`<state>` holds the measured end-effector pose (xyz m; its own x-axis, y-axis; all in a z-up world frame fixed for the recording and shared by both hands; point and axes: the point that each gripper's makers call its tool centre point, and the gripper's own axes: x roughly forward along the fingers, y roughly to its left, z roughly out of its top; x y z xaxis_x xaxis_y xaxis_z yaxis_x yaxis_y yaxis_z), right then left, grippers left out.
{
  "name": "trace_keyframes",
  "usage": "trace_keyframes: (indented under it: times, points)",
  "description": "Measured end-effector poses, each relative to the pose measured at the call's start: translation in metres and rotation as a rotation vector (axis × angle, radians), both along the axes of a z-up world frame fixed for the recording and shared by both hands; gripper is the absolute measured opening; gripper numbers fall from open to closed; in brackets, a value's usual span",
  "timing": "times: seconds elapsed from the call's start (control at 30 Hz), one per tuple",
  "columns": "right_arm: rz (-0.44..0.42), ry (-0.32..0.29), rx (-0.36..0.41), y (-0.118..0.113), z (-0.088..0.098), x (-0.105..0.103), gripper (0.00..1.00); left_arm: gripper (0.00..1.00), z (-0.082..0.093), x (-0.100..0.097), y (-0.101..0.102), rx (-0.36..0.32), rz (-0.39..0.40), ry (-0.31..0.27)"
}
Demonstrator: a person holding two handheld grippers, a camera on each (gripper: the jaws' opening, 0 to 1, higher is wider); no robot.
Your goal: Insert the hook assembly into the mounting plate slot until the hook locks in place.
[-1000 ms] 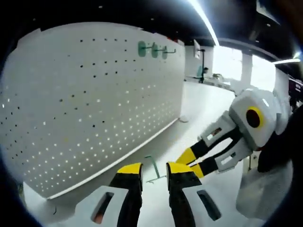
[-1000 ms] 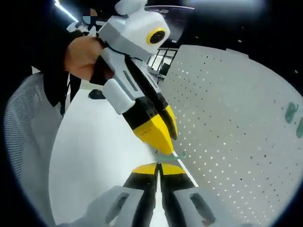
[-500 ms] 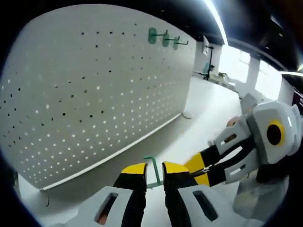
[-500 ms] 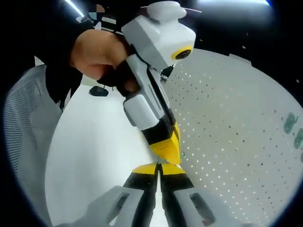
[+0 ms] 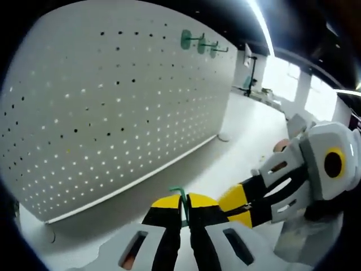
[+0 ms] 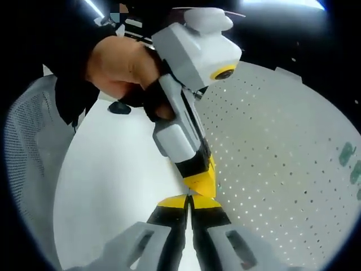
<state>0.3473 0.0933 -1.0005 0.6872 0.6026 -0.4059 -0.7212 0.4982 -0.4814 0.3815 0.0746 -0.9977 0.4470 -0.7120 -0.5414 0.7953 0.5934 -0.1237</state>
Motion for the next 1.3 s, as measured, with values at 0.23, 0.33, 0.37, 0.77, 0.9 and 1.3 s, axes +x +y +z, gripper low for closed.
trace_keyframes:
  times: [0.23,0.33,0.37,0.77,0.9,1.3]
  points:
    - [0.002,0.015,0.019,0.002,0.001,-0.001,0.00,0.02,0.002,-0.003,0.000,-0.013,-0.014,-0.022]
    - [0.002,0.028,0.032,0.002,0.001,-0.002,0.00,0.02,0.002,-0.004,-0.001,-0.016,-0.023,-0.029]
    - [0.000,0.033,0.040,0.001,0.002,-0.002,0.00,0.02,0.003,-0.003,-0.001,-0.021,-0.025,-0.032]
    - [-0.033,0.066,0.143,-0.006,0.015,-0.004,0.02,0.02,0.009,-0.003,0.002,-0.019,-0.059,-0.124]
    - [-0.056,0.086,0.194,-0.012,0.022,-0.002,0.03,0.02,0.010,-0.006,0.004,-0.021,-0.085,-0.165]
    - [-0.093,0.145,0.310,-0.018,0.033,0.000,0.05,0.02,0.010,-0.017,0.006,0.072,-0.196,-0.328]
